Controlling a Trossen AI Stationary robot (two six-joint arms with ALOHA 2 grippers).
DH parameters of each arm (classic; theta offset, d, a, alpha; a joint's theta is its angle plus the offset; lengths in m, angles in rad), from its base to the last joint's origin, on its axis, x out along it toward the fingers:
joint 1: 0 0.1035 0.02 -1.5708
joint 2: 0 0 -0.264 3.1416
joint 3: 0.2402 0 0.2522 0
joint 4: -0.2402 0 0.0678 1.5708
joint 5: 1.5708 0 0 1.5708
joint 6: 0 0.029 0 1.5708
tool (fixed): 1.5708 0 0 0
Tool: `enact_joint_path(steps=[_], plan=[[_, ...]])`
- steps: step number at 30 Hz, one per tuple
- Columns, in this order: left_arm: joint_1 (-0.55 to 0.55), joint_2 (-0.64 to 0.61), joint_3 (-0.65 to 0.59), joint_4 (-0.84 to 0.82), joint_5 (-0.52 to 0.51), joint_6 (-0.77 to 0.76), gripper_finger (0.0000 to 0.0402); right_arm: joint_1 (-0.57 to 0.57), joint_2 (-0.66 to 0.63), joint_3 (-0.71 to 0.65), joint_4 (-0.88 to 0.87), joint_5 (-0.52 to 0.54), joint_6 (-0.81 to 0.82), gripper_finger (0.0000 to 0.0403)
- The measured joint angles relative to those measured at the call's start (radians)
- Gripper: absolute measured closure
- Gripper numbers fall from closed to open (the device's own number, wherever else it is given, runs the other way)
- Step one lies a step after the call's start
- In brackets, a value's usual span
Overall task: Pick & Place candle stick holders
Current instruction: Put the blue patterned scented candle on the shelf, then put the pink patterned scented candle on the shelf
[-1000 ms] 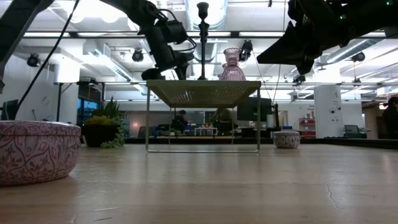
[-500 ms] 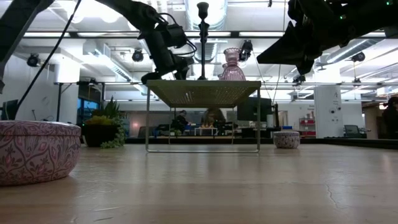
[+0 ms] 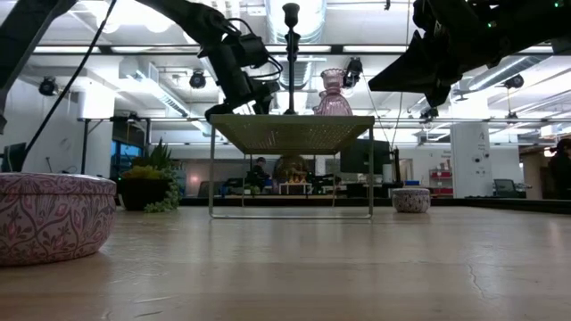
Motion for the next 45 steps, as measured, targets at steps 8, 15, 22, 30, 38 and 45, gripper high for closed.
enact_joint_path(steps=[8,15,22,30,38,45], plan=[[0.000,0.000,0.000,0.002,-0.002,0.013,0.0053,0.000,0.000,0.000,0.000,0.000,0.000,0.0394],[-0.001,-0.001,0.000,0.005,-0.002,0.033,0.0043,0.000,0.000,0.000,0.000,0.000,0.000,0.0394],[-0.002,-0.010,0.012,-0.031,-0.002,0.066,0.0044,0.000,0.000,0.000,0.000,0.000,0.000,0.0394],[-0.002,-0.042,0.015,-0.030,-0.007,0.082,0.0044,0.000,0.000,0.000,0.000,0.000,0.000,0.0394],[-0.011,-0.119,0.016,-0.124,-0.007,0.093,0.0044,0.000,0.000,0.000,0.000,0.000,0.000,0.0394],[-0.066,-0.205,-0.003,-0.331,-0.007,0.122,0.0044,0.000,0.000,0.000,0.000,0.000,0.000,0.0394]])
